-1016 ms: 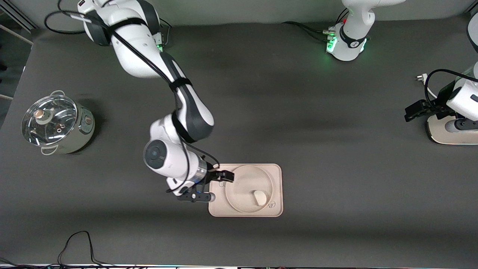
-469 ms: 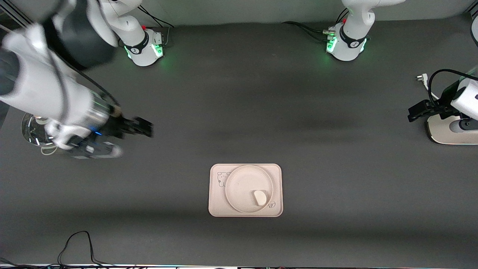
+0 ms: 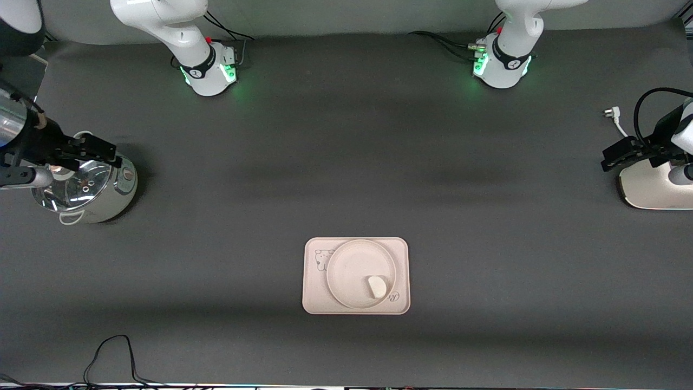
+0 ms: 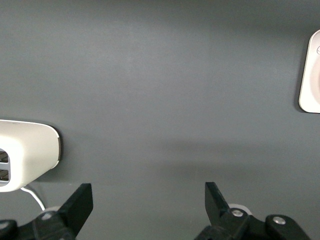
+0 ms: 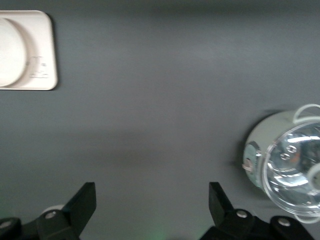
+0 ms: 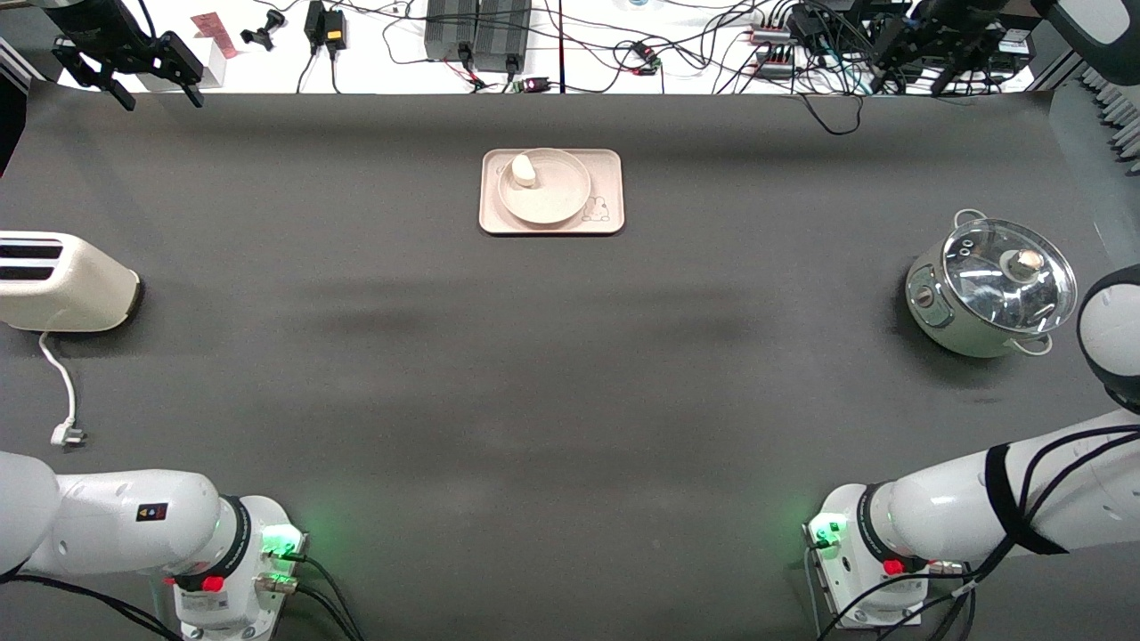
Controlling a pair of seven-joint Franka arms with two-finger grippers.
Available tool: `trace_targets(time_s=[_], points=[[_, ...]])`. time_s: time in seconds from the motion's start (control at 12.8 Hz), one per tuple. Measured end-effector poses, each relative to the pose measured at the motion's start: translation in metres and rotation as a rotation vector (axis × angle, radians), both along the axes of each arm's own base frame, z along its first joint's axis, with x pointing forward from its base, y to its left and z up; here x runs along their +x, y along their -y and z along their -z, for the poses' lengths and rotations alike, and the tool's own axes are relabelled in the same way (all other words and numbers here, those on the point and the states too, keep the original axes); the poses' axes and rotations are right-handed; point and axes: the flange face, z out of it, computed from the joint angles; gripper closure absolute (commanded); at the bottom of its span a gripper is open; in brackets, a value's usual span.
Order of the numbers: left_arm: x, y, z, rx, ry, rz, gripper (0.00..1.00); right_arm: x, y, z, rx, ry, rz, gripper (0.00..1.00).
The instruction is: Place bun in plate and plate on tray
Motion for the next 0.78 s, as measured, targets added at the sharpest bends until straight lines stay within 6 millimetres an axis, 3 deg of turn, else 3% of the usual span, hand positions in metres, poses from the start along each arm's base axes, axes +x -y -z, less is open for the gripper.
trace_targets(time_s=[0.39, 0.78], points=[[0.001, -0.001, -0.004, 0.000, 0.007, -0.002, 0.00, 0.006, 0.016, 0.017, -0.023, 0.030, 0.024, 0.00], [0.002, -0.001, -0.002, 0.000, 0.005, -0.003, 0.00, 0.006, 0.019, 0.015, -0.026, 0.045, 0.019, 0.00]])
